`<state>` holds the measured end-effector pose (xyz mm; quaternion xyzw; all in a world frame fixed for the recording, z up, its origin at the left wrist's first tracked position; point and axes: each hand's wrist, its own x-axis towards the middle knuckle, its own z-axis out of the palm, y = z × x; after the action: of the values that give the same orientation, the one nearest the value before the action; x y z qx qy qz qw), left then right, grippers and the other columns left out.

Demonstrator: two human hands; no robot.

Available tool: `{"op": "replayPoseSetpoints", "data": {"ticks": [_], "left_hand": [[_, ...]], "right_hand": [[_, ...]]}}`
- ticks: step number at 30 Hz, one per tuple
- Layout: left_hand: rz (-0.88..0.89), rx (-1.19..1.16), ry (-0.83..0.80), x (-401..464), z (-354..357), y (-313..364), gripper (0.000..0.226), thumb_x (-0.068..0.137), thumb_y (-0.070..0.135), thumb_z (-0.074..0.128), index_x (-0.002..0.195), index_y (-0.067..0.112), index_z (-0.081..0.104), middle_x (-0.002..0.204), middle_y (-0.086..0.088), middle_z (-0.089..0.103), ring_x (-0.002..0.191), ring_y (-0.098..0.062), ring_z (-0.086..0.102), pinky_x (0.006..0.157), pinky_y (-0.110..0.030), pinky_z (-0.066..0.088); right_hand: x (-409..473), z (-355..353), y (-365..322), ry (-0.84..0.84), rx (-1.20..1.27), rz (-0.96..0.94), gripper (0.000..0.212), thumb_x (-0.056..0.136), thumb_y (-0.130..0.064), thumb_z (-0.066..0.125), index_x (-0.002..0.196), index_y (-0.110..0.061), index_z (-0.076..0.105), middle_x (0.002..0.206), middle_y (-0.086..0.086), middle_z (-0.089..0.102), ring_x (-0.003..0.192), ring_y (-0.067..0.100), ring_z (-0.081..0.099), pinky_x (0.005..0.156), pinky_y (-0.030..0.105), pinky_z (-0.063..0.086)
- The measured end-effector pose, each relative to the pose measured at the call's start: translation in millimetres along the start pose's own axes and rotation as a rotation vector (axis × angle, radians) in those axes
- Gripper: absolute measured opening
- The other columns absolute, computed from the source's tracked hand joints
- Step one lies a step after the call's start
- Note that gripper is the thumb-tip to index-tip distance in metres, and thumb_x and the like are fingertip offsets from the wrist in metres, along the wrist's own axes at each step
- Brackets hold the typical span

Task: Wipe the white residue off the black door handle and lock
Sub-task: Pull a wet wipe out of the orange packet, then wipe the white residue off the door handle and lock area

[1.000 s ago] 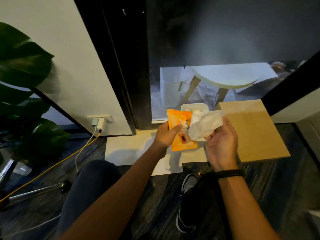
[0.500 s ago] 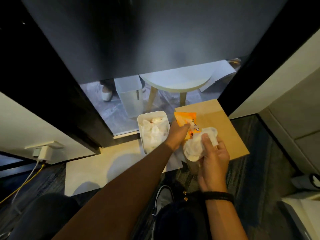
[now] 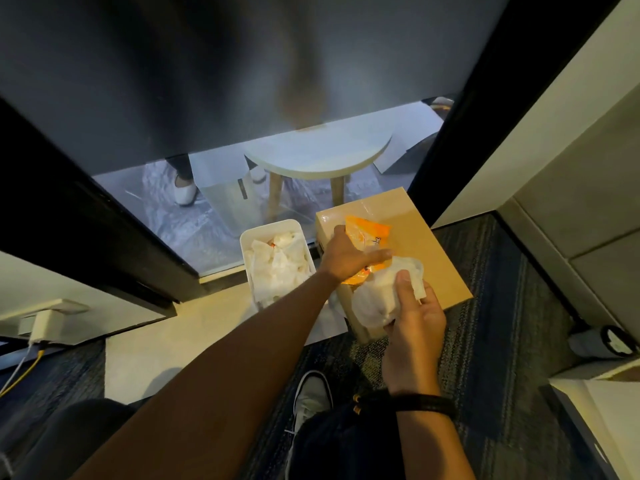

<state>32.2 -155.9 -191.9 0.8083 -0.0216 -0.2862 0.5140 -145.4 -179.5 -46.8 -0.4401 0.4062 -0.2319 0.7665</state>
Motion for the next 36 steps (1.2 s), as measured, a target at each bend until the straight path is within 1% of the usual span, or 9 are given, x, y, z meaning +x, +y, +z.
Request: {"op": "replayPoseSetpoints", "data": {"ticks": [3,6,12,17,22,25,29,32,36], "left_hand": [[0.056,0.108,-0.082,-10.1,-6.9,26.8,0.104,0.064,0.036,0.1,0.146,0.017,0.039,0.125,0.001,0.062,0.107,-0.02,0.067,0.08,-0.029,0.062],[0.056,0.215,-0.204,-8.3,-15.4,43.6,0.101,0.083,0.009,0.09,0.158,0.014,0.022,0.126,-0.002,0.05,0.096,-0.011,0.058,0.054,-0.013,0.053],[0.051,0.401,0.064,3.6,-13.5,41.0,0.07,0.083,0.073,0.078,0.118,0.012,0.069,0.114,-0.005,0.073,0.107,-0.026,0.071,0.086,-0.041,0.059],[0.033,0.474,0.168,-10.1,-9.5,45.9,0.07,0.085,0.07,0.079,0.122,0.011,0.067,0.12,-0.008,0.072,0.111,-0.03,0.07,0.084,-0.038,0.054],[0.004,0.542,0.125,-29.4,-21.3,60.1,0.063,0.1,0.043,0.073,0.144,0.006,0.048,0.147,-0.019,0.056,0.135,-0.04,0.057,0.108,-0.046,0.052],[-0.021,0.355,0.045,-57.3,-52.0,80.0,0.063,0.102,0.051,0.068,0.144,0.006,0.055,0.146,-0.016,0.057,0.133,-0.037,0.058,0.111,-0.048,0.052],[-0.02,-0.185,-0.227,-137.7,-121.1,118.6,0.059,0.109,0.063,0.043,0.116,0.014,0.075,0.081,0.007,0.069,0.077,-0.009,0.064,0.073,-0.023,0.053],[0.093,-0.308,-0.285,-199.1,-179.0,133.2,0.049,0.1,0.067,0.054,0.11,0.025,0.075,0.096,0.008,0.077,0.093,-0.013,0.069,0.085,-0.027,0.054],[0.278,-0.322,-0.129,-251.3,-245.3,144.3,0.024,0.098,0.018,0.078,0.121,0.011,0.073,0.108,-0.003,0.079,0.101,-0.016,0.073,0.083,-0.024,0.06]], "right_hand": [[-3.3,0.1,2.2,-0.025,-0.035,-0.019,0.05,0.096,-0.039,0.07,0.137,-0.011,0.064,0.107,0.009,0.081,0.102,0.028,0.077,0.086,0.044,0.064],[-7.2,0.9,1.7,-0.059,-0.061,-0.044,0.032,0.105,-0.036,0.059,0.125,-0.015,0.072,0.11,0.006,0.08,0.105,0.026,0.076,0.091,0.045,0.061],[-8.5,6.5,3.3,-0.048,-0.091,-0.025,0.034,0.105,-0.038,0.058,0.128,-0.018,0.071,0.113,0.006,0.08,0.109,0.028,0.075,0.095,0.049,0.061],[-8.9,10.8,5.1,-0.086,-0.142,-0.058,0.03,0.102,-0.031,0.064,0.127,-0.016,0.071,0.111,0.009,0.079,0.105,0.032,0.076,0.09,0.047,0.062],[-16.5,21.3,3.7,-0.146,-0.16,-0.088,0.028,0.102,-0.028,0.066,0.126,-0.015,0.072,0.112,0.011,0.079,0.105,0.033,0.075,0.086,0.044,0.063],[-26.1,28.1,-3.4,-0.17,-0.148,-0.112,0.029,0.106,-0.028,0.056,0.128,-0.015,0.071,0.112,0.005,0.08,0.103,0.023,0.076,0.077,0.031,0.063],[-47.0,47.6,-18.4,-0.256,-0.239,-0.185,0.032,0.11,-0.034,0.046,0.118,-0.024,0.075,0.113,0.001,0.079,0.11,0.025,0.074,0.091,0.043,0.06],[-68.9,78.1,-38.0,-0.359,-0.318,-0.254,0.034,0.106,-0.046,0.047,0.112,-0.027,0.075,0.11,0.003,0.077,0.106,0.026,0.073,0.096,0.054,0.058],[-110.3,122.6,-80.0,-0.507,-0.383,-0.403,0.028,0.108,-0.04,0.048,0.097,-0.031,0.073,0.106,0.006,0.072,0.094,0.01,0.07,0.083,0.037,0.061]]}}
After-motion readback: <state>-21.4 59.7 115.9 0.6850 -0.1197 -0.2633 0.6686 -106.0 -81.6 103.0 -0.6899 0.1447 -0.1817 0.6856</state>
